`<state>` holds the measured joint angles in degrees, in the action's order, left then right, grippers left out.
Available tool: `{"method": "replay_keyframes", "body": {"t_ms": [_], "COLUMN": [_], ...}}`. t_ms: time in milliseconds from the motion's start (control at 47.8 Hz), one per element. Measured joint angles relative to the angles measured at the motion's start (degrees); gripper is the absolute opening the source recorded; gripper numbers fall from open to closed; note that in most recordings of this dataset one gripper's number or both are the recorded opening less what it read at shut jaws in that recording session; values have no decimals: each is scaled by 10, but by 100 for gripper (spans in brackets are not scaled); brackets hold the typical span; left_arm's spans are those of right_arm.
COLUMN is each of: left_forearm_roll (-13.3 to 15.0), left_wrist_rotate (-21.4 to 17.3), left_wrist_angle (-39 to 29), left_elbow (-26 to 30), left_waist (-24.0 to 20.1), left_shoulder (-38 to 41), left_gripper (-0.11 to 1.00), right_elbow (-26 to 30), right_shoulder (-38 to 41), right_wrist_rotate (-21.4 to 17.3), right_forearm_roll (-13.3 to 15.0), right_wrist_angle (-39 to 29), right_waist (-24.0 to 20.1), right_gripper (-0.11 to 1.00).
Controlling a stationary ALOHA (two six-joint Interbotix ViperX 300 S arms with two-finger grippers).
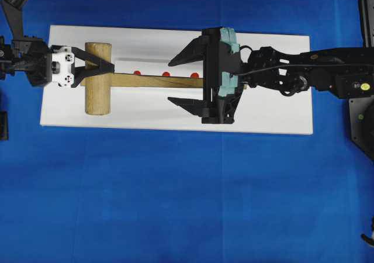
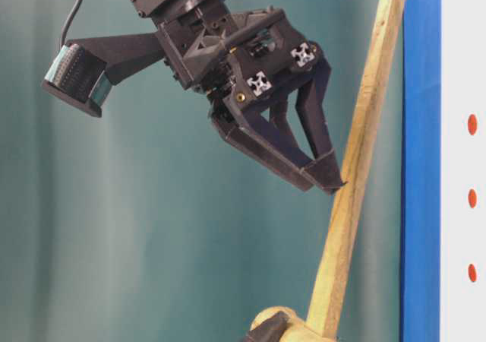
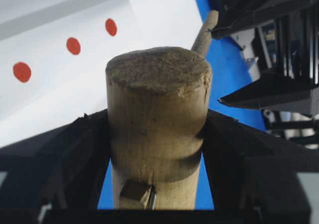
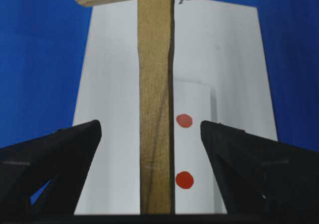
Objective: Hit the mark with a hammer.
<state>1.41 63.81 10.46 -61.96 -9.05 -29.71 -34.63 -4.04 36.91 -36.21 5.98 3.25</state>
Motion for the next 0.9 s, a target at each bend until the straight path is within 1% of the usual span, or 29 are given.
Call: {"method": "replay_keyframes", "body": {"t_ms": [251,314,355,397,439,606,648,690,899], "left_forearm_roll": [0,-1,-1,-1,-1,-1,-1,-1,-1], "left_wrist_rotate": [5,5,5,5,4,0,-1,0,-6], "left_wrist_angle": [0,0,0,0,0,6,8,10,10], "left_elbow": [1,1,1,1,1,3,3,3,3], "left_waist": [9,11,13,15,17,20,20,19,19], "left_shoulder": [0,0,0,0,0,0,0,0,0], "left_gripper": [49,49,49,49,49,49,49,49,49], "right_elbow": [19,22,24,25,24,24,25,25,25], "right_shoulder": [48,55,60,62,63,62,62,62,63], "right_wrist_rotate": [0,0,0,2,3,9,12,12,12], "right_forearm_roll": [22,25,27,28,29,33,35,37,38], "right_wrist_angle": [1,4,10,15,18,23,23,23,24], "right_waist": [0,0,1,1,2,4,4,4,4], "right_gripper": [89,87,84,77,67,17,10,7,7]}}
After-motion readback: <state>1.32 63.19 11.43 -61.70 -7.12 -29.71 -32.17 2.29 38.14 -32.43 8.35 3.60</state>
